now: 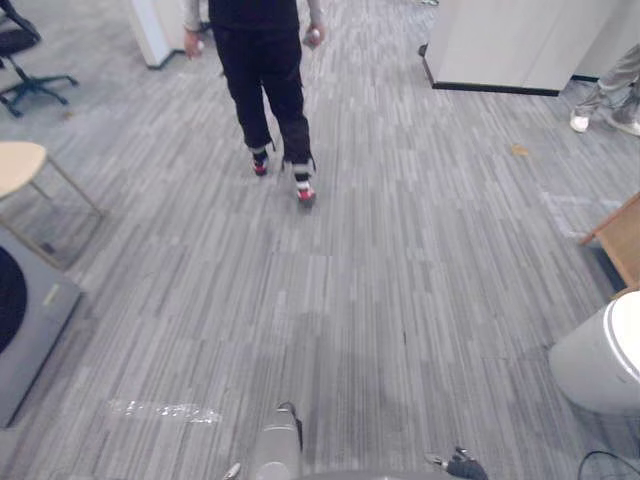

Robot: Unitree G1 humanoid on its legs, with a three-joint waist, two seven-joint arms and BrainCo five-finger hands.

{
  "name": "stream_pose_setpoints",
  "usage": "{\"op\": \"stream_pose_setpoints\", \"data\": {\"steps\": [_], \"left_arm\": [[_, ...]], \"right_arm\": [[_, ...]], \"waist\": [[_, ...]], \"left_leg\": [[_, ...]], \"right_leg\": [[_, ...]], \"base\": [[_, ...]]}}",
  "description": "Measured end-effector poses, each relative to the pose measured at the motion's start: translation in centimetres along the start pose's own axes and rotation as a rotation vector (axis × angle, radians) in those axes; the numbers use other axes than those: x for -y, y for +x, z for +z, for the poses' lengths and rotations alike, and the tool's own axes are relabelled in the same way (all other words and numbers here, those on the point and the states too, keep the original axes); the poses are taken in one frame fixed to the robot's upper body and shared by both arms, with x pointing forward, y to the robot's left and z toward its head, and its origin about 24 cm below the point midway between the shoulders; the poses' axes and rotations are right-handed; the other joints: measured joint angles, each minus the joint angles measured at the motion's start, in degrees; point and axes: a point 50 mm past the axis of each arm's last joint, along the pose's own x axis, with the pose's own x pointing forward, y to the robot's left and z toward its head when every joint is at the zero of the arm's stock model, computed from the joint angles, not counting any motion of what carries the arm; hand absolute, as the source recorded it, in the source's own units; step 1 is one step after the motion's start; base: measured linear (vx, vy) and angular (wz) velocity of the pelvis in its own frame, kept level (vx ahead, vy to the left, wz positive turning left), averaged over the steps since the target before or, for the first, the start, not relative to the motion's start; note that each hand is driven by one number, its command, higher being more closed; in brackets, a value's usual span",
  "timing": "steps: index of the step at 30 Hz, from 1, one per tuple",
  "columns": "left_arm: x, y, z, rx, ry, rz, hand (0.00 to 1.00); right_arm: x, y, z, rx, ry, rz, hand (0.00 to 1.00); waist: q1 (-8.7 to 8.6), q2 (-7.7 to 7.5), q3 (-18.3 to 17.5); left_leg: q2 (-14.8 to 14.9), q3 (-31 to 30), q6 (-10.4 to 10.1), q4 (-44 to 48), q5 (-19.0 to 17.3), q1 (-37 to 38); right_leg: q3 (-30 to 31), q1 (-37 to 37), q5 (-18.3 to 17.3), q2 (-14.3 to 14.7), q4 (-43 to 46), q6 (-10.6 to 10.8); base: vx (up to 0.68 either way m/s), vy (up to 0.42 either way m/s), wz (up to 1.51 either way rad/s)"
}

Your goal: Organize washtable

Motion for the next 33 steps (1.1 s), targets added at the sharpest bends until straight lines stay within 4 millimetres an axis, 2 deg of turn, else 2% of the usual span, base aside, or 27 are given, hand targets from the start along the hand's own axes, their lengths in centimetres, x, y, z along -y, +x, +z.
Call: {"op": "stream_pose_setpoints", "data": {"steps": [1,2,3,4,5,6,7,8,10,11,13,14,16,17,19,20,21,22,24,25,26,27,28,29,30,32,33], "left_arm": [[0.1,0.1,0.4,0.006,0.0,-0.002,0.0],[0.1,0.1,0.4,0.006,0.0,-0.002,0.0],[0.0,0.2,0.4,0.005,0.0,0.0,0.0],[0.0,0.1,0.2,-0.001,0.004,0.001,0.0],[0.0,0.1,0.2,-0.003,0.006,0.0,0.0],[0.2,0.1,0.2,-0.001,0.018,-0.009,0.0],[0.2,0.2,0.4,0.004,0.025,-0.013,0.0],[0.1,0.3,0.7,0.011,0.038,-0.014,0.0],[0.2,0.3,1.0,0.022,0.052,-0.023,0.0],[0.5,0.3,1.1,0.028,0.052,-0.032,0.0],[1.4,0.4,1.6,0.04,0.044,-0.054,0.0],[1.7,0.4,1.8,0.045,0.042,-0.061,0.0],[2.5,0.4,2.2,0.06,0.037,-0.08,0.0],[3.2,0.4,2.5,0.071,0.034,-0.094,0.0],[3.9,0.1,2.5,0.084,0.004,-0.102,0.0],[3.7,0.1,2.5,0.086,-0.01,-0.093,0.0],[4.0,-0.1,1.8,0.06,-0.017,-0.092,0.0],[4.4,-0.2,1.7,0.057,-0.023,-0.101,0.0],[5.5,-0.4,1.4,0.046,-0.037,-0.126,0.0],[5.2,-0.4,1.0,0.031,-0.049,-0.114,0.0],[5.0,-0.4,0.9,0.022,-0.059,-0.104,0.0],[4.5,-0.3,0.6,0.009,-0.08,-0.081,0.0],[4.0,-0.3,0.3,-0.002,-0.084,-0.068,0.0],[3.9,-0.3,0.3,-0.003,-0.083,-0.065,0.0],[3.3,-0.2,0.2,-0.007,-0.087,-0.05,0.0],[2.1,0.0,0.3,-0.003,-0.077,-0.024,0.0],[1.6,-0.1,0.1,-0.007,-0.072,-0.013,0.0]], "right_arm": [[0.0,0.1,0.2,0.005,0.006,0.0,0.0],[0.0,0.1,0.2,0.004,0.008,-0.001,0.0],[0.0,0.1,0.1,-0.008,0.007,-0.001,0.0],[-0.1,0.2,0.3,-0.001,0.011,0.001,0.0],[-0.1,0.2,0.4,0.002,0.015,0.004,0.0],[-0.2,0.2,0.7,0.016,0.017,0.005,0.0],[-0.2,0.3,0.9,0.022,0.017,0.006,0.0],[-0.4,0.4,1.4,0.032,0.015,0.013,0.0],[-0.5,0.4,1.6,0.042,0.012,0.015,0.0],[-0.4,0.4,1.9,0.055,0.011,0.014,0.0],[-0.3,0.4,2.6,0.083,0.012,0.013,0.0],[-0.3,0.5,2.8,0.094,0.012,0.012,0.0],[-0.4,0.4,3.6,0.126,0.015,0.014,0.0],[-0.3,0.3,3.7,0.14,0.018,0.012,0.0],[-0.2,0.1,3.7,0.153,0.018,0.009,0.0],[-0.4,0.1,3.4,0.148,0.024,0.013,0.0],[-0.1,0.2,4.0,0.161,0.032,0.003,0.0],[0.0,0.2,4.3,0.168,0.036,0.0,0.0],[0.0,0.3,4.3,0.169,0.058,-0.003,0.0],[0.0,0.3,4.2,0.161,0.056,-0.003,0.0],[0.1,0.3,4.1,0.157,0.051,-0.004,0.0],[0.1,0.3,4.0,0.151,0.038,-0.002,0.0],[0.0,0.3,3.7,0.139,0.028,0.002,0.0],[0.1,0.4,3.6,0.131,0.028,-0.002,0.0],[0.1,0.4,3.0,0.103,0.026,-0.002,0.0],[-0.5,0.4,2.5,0.074,0.016,0.012,0.0],[-0.7,0.5,2.3,0.061,-0.004,0.021,0.0]], "waist": [[0.19,0.27,-0.1],[0.2,0.27,-0.1],[0.49,-0.1,-0.4],[0.29,-0.15,-0.4],[0.14,-0.18,-0.4],[-0.28,0.19,-0.2],[-0.86,0.86,0.2],[-1.33,0.87,0.2],[-1.41,1.01,0.0],[-1.44,1.23,-0.1],[-1.81,2.13,0.1],[-1.97,2.41,0.2],[-2.9,3.04,0.5],[-2.88,3.25,0.6],[-2.69,3.11,0.7],[-2.59,2.55,0.6],[-2.59,4.65,-0.1],[-2.8,4.89,-0.5],[-2.78,5.78,-0.7],[-2.8,6.41,-0.7],[-2.88,6.87,-0.8],[-2.64,7.4,-0.6],[-2.41,7.79,-0.1],[-2.14,7.97,0.2],[-1.17,7.57,0.8],[-0.96,5.39,1.5],[-0.72,4.33,1.3]], "left_leg": [[-0.9,0.0,1.5,5.0,-3.5,-1.7],[-1.0,0.0,1.8,5.5,-4.2,-1.7],[-2.0,1.6,3.2,6.1,-6.5,-0.2],[-3.5,2.7,4.8,5.4,-7.8,2.4],[-4.2,3.2,5.6,4.8,-8.3,4.0],[-5.3,3.6,7.1,3.4,-9.1,7.4],[-5.4,3.7,7.7,2.7,-9.4,9.3],[-5.4,3.7,8.2,0.3,-9.7,13.9],[-5.2,3.7,8.3,-5.8,-9.5,21.7],[-4.9,3.8,8.2,-9.7,-9.3,26.0],[-3.1,3.8,8.1,-15.4,-9.2,32.9],[-2.4,3.7,8.0,-16.4,-9.2,34.1],[-0.7,2.8,6.2,-17.6,-9.3,36.9],[0.2,2.9,5.0,-17.5,-9.6,38.2],[1.4,3.0,1.6,-17.3,-11.5,42.0],[1.3,2.8,0.2,-17.2,-12.2,44.2],[3.4,2.5,-1.4,-16.6,-11.8,46.0],[4.0,2.6,-3.8,-16.4,-10.3,45.8],[4.3,0.7,-3.4,-16.3,-2.5,46.7],[4.8,-0.7,-3.0,-12.6,2.9,46.3],[5.2,-1.6,-1.8,-8.2,6.0,44.8],[6.2,-2.3,-1.5,2.3,16.2,39.9],[8.4,-2.5,-2.1,16.0,20.9,33.5],[9.4,-1.6,-1.9,22.9,18.9,30.3],[11.4,1.1,1.0,32.2,14.0,24.6],[12.0,3.9,3.4,35.8,7.9,17.7],[12.0,5.1,2.9,33.2,5.2,13.2]], "right_leg": [[1.4,-0.9,0.2,-1.2,3.6,0.5],[1.7,-1.3,0.2,-1.4,4.6,0.5],[3.5,-4.0,0.6,-2.9,12.2,1.5],[5.5,-8.3,3.4,-4.9,23.3,5.2],[6.6,-10.7,6.1,-5.7,29.5,5.8],[8.5,-15.0,14.0,-6.3,40.8,6.6],[8.8,-17.3,14.8,-6.0,46.7,6.9],[6.8,-21.4,13.8,-5.4,57.4,5.8],[0.6,-25.3,10.2,-4.8,64.2,1.8],[-3.4,-27.8,7.9,-4.5,63.6,-0.1],[-10.0,-31.3,3.3,-1.7,51.4,-2.5],[-11.4,-32.0,3.0,-1.0,47.2,-2.8],[-14.5,-33.5,4.1,0.8,33.0,-3.6],[-15.4,-34.1,6.6,1.4,25.9,-4.1],[-15.8,-34.2,15.5,2.8,11.4,-4.4],[-15.4,-34.2,21.2,2.6,8.6,-6.2],[-15.4,-35.3,23.9,3.3,15.0,-7.5],[-15.5,-36.1,21.6,2.9,17.4,-7.5],[-15.6,-36.6,15.0,2.6,24.6,-7.7],[-16.0,-34.4,12.0,4.0,24.9,-7.6],[-16.2,-32.9,11.1,4.8,24.2,-7.6],[-16.1,-28.9,10.0,6.8,21.0,-7.6],[-16.1,-24.4,9.5,9.3,16.9,-8.2],[-15.7,-22.2,9.3,10.3,15.2,-8.6],[-14.7,-17.3,9.1,11.8,11.9,-8.7],[-13.6,-11.1,8.4,12.0,6.9,-7.6],[-12.9,-8.2,8.6,12.0,4.6,-6.9]], "base": [[0.39,0.282,0.05],[0.42,0.325,0.02],[0.44,0.319,-0.08],[0.44,0.307,-0.09],[0.47,0.3,0.06],[0.38,0.221,0.13],[0.48,0.216,0.13],[0.49,0.146,0.02],[0.59,0.122,-0.08],[0.56,0.07,-0.18],[0.51,0.007,-0.07],[0.47,-0.037,0.21],[0.39,-0.05,0.31],[0.51,-0.128,0.31],[0.6,-0.186,0.25],[0.63,-0.227,0.04],[0.65,-0.225,0.0],[0.83,-0.275,0.02],[0.75,-0.27,0.05],[0.52,-0.216,-0.06],[0.61,-0.237,-0.16],[0.56,-0.162,-0.21],[0.65,-0.167,-0.25],[0.64,-0.133,-0.34],[0.53,-0.111,-0.29],[0.47,-0.064,-0.19],[0.44,-0.009,-0.24]]}}
